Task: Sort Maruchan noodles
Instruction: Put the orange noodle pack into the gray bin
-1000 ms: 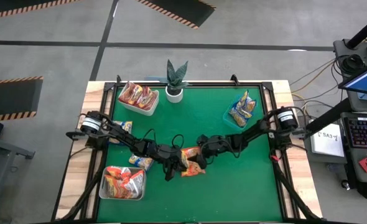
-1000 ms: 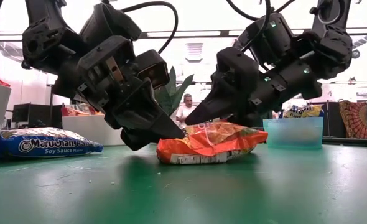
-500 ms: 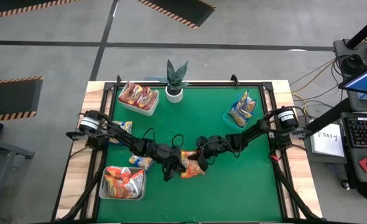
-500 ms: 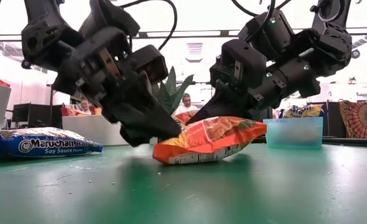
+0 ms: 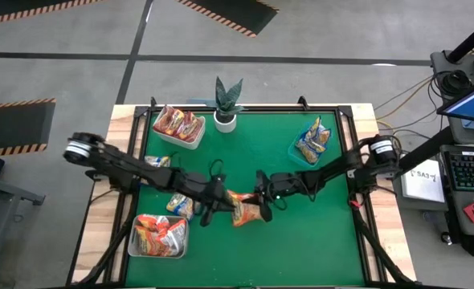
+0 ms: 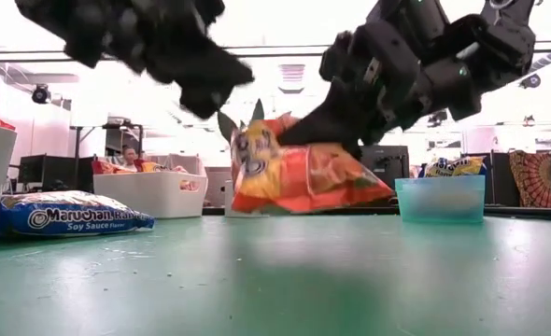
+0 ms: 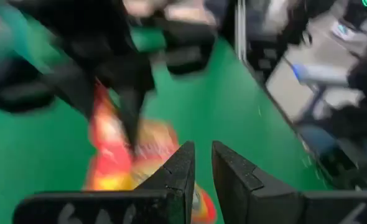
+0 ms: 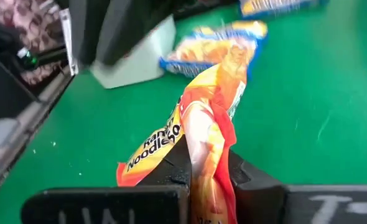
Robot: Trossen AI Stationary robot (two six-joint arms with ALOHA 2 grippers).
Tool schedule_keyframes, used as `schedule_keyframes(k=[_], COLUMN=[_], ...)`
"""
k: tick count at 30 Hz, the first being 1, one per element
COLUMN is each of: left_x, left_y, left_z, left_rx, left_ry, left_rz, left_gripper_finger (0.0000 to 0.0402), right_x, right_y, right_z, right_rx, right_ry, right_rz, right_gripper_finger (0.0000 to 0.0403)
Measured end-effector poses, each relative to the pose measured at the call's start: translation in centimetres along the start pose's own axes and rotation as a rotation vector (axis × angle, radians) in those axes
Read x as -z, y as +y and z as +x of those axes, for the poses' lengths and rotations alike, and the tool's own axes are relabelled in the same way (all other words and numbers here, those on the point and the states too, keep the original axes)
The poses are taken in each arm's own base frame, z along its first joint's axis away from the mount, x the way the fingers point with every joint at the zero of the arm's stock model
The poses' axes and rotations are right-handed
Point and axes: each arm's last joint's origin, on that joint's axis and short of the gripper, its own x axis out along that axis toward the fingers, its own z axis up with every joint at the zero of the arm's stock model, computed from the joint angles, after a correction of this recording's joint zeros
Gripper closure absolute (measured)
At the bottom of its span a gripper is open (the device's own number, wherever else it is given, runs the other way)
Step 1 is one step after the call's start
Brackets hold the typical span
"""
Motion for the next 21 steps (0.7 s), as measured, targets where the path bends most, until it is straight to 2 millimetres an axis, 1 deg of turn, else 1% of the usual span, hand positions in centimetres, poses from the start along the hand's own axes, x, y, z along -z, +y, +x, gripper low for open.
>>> schedule_keyframes(k=[2,5,8,10,14,17,21], left_x=[-1.2,-2.2,-2.3,-2.3,-1.3,-0.1,1.5], left_y=[-0.1,0.1,0.3,0.4,0.9,1.2,1.7], left_z=[-1.0,-2.0,-2.0,-1.6,-0.1,1.1,2.5], left_rx=[-0.084,-0.223,-0.254,-0.263,-0.269,-0.277,-0.285], left_ry=[-0.072,-0.146,-0.159,-0.173,-0.164,-0.121,-0.076], left_rz=[0.012,0.022,0.027,0.025,0.019,0.02,0.006], left_gripper_finger=[0.0363,0.0351,0.0323,0.0298,0.0238,0.0193,0.015], right_x=[-0.4,-0.7,-0.8,-0.7,-0.7,-0.6,-0.5], right_y=[0.6,1.4,1.9,2.2,2.4,2.3,2.2], right_z=[-0.3,-0.6,-0.7,-0.6,-0.6,-0.6,-0.6], right_rx=[-0.005,0.02,0.085,0.122,0.144,0.154,0.155], right_ry=[0.0,0.013,0.019,0.029,0.033,0.045,0.061], right_rz=[-0.1,-0.213,-0.296,-0.337,-0.364,-0.366,-0.367], right_gripper_finger=[0.0385,0.0385,0.0385,0.0385,0.0385,0.0385,0.0385])
